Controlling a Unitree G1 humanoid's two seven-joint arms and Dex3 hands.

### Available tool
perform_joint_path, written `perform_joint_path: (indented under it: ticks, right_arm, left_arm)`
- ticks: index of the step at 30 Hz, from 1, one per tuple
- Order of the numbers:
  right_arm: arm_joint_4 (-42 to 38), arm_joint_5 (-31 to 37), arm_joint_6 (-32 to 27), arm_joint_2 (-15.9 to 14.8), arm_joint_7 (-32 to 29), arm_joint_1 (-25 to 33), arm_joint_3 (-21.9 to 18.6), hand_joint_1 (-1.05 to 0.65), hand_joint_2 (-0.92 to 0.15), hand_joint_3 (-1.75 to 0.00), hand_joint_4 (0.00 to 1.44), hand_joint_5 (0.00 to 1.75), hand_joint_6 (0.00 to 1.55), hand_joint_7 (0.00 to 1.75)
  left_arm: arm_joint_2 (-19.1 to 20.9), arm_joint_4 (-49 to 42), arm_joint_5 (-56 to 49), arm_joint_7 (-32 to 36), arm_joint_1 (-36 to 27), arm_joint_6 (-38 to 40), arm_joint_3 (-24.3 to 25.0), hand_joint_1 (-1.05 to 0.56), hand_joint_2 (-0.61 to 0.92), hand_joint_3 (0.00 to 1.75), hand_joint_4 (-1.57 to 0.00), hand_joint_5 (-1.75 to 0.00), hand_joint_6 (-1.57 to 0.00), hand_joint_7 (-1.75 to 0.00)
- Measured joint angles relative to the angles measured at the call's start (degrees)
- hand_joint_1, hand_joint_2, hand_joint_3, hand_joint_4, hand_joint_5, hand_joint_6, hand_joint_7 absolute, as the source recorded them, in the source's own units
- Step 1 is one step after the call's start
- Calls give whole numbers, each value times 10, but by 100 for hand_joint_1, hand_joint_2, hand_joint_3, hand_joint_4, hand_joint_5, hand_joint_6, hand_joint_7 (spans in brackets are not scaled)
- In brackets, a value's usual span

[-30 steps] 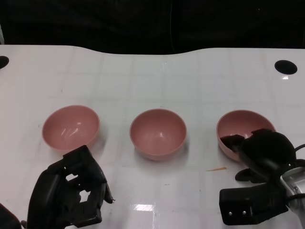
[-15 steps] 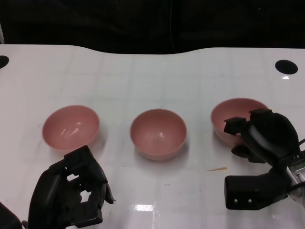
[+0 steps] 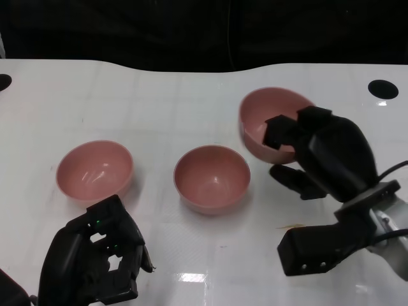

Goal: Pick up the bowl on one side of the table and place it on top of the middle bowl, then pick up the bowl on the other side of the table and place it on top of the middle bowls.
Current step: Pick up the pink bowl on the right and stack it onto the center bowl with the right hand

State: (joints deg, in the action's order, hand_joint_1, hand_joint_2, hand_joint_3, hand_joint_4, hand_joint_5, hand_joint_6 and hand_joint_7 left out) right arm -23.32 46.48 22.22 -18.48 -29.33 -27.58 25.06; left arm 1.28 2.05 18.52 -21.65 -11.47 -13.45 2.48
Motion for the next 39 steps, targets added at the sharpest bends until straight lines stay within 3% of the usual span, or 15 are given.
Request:
perform_joint_path:
  ticks: [8, 20, 26, 27, 29, 30, 31, 33, 34, 35, 39]
  right_arm:
    - [2, -7, 26, 43, 42, -14, 18, -28, -39, -130, 95, 175, 75, 170]
    - [-138, 35, 43, 92, 2, -70, 65, -24, -35, -125, 97, 175, 78, 169]
    - [-232, 51, 47, 113, -13, -103, 90, -21, -40, -114, 93, 175, 73, 173]
    - [-244, 53, 47, 116, -15, -108, 96, -21, -44, -109, 91, 175, 76, 154]
    - [-267, 57, 47, 120, -11, -118, 108, -24, -54, -93, 85, 163, 89, 93]
    - [-273, 55, 47, 122, 2, -122, 110, -28, -62, -81, 83, 139, 91, 68]
    - [-276, 50, 46, 123, 29, -127, 112, -35, -79, -59, 74, 102, 84, 39]
    - [-274, 39, 37, 124, 88, -136, 113, -38, -89, -45, 70, 82, 81, 23]
    - [-270, 36, 31, 124, 109, -139, 113, -45, -91, -41, 63, 57, 73, 12]
    - [-267, 36, 24, 124, 125, -142, 115, -48, -91, -39, 62, 46, 70, 8]
    - [-249, 36, 3, 123, 168, -142, 124, -59, -92, -41, 59, 34, 67, 3]
  left_arm:
    - [0, 0, -1, 0, 0, -1, 0, -8, 41, 145, -82, -172, -79, -156]
    - [-1, 0, -1, 0, -3, -5, -3, -7, 38, 150, -81, -172, -78, -156]
    - [-2, 1, 0, 0, -5, -5, -4, -6, 37, 151, -82, -172, -79, -155]
    - [-2, 2, 0, 0, -5, -5, -4, -7, 37, 150, -82, -172, -79, -155]
    - [-2, 2, -1, 0, -5, -5, -5, -7, 38, 149, -82, -171, -79, -155]
    - [-3, 2, -1, 0, -6, -5, -5, -7, 38, 149, -82, -171, -79, -155]
    - [-3, 2, -2, 0, -6, -5, -6, -7, 39, 149, -82, -171, -79, -155]
    - [-4, 2, -2, 0, -5, -5, -6, -6, 39, 148, -82, -171, -79, -155]
    - [-4, 2, -1, 0, -5, -5, -7, -7, 39, 148, -81, -171, -79, -154]
    - [-4, 3, -1, 0, -6, -5, -7, -7, 39, 148, -81, -171, -79, -154]
    - [-6, 3, 1, 0, -5, -5, -7, -7, 39, 148, -81, -171, -79, -154]
